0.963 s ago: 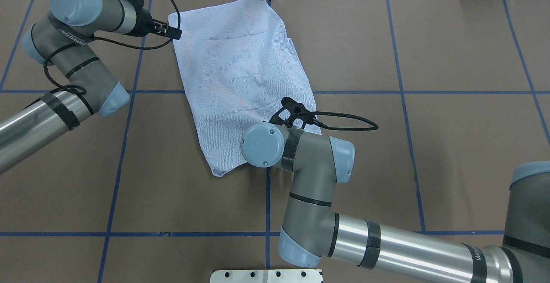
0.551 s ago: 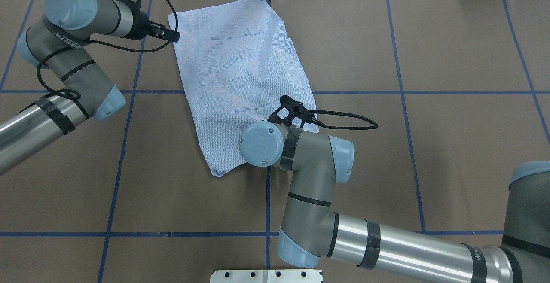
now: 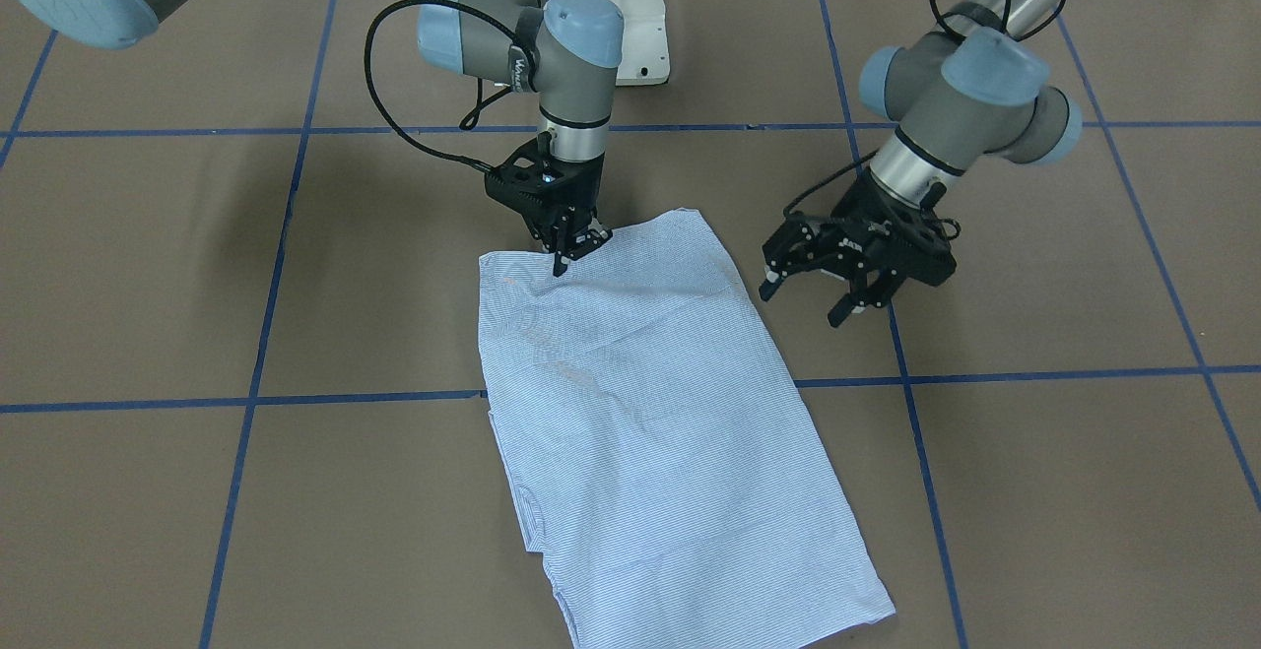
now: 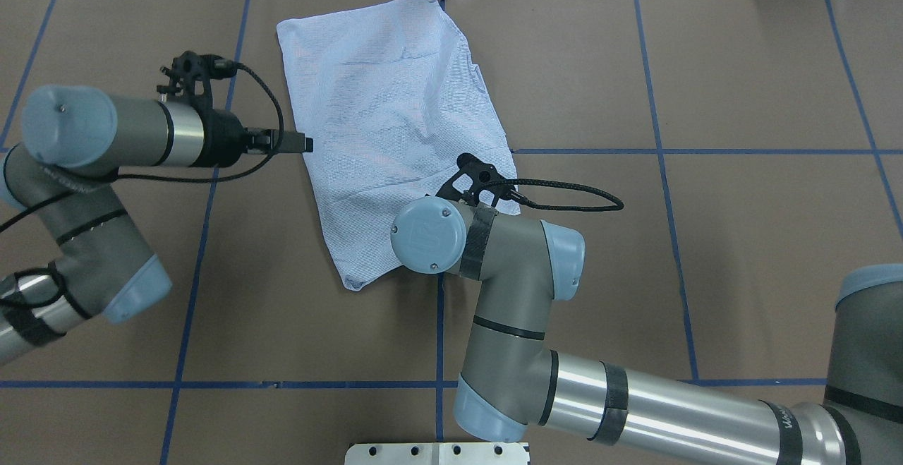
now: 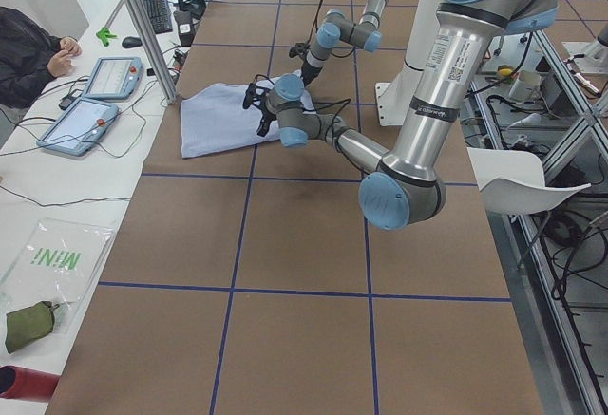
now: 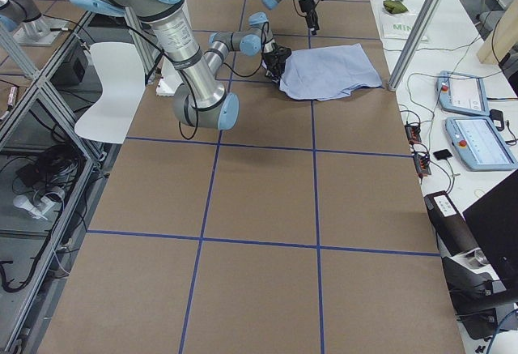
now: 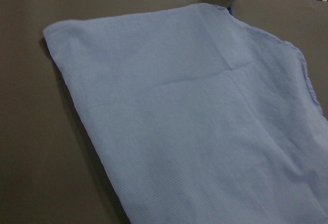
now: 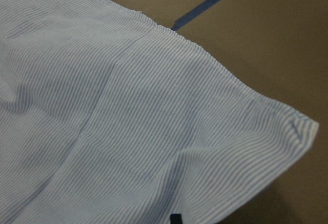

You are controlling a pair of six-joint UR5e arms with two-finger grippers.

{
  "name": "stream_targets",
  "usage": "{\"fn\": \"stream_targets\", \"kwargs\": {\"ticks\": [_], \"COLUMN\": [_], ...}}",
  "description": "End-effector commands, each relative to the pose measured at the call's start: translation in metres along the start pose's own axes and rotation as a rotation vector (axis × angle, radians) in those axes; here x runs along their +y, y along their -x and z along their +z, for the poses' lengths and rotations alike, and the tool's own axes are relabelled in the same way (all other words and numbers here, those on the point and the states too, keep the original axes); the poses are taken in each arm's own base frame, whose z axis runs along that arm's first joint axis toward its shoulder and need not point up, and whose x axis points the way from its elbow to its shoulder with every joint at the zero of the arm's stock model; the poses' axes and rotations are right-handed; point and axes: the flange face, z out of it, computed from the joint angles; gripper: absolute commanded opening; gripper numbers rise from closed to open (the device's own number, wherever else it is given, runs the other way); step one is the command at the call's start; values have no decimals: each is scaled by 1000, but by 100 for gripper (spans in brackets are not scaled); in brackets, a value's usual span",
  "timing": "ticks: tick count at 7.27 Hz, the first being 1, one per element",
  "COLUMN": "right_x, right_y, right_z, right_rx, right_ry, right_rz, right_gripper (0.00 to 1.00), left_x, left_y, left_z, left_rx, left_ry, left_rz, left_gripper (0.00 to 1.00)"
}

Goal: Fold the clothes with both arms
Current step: 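Lower the left gripper onto the other near corner and grasp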

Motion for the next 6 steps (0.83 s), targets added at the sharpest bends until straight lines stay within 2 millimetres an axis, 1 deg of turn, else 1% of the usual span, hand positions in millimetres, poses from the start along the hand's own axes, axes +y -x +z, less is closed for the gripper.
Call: {"fn": "stream_targets", "kwargs": {"ticks": [1,2,3,4,5,6], "right_x": [-1,-1,-2,-2,-2,-2], "right_y": [0,0,-1,0,-1,-1], "right_z": [-2,-3,-4,-5,-5,-5], "right_rx": [-4,-5,-8,-10,-11,-11], "right_ry": [0,1,2,3,3,3], "right_rz": [1,2,2,2,3,3], "right_gripper": [0,0,0,0,0,0], "left_x": [82,117,133,145,156,159], "left_y": [-31,-40,-43,-44,-47,-49], "left_z": [1,21,30,38,45,52], "left_rx": [19,-7,-18,-24,-29,-35], "left_ry": [6,-32,-28,-9,7,-5], "left_rz": [-158,-260,-334,-386,-412,-412], "left_gripper": [100,99,88,79,75,75]}}
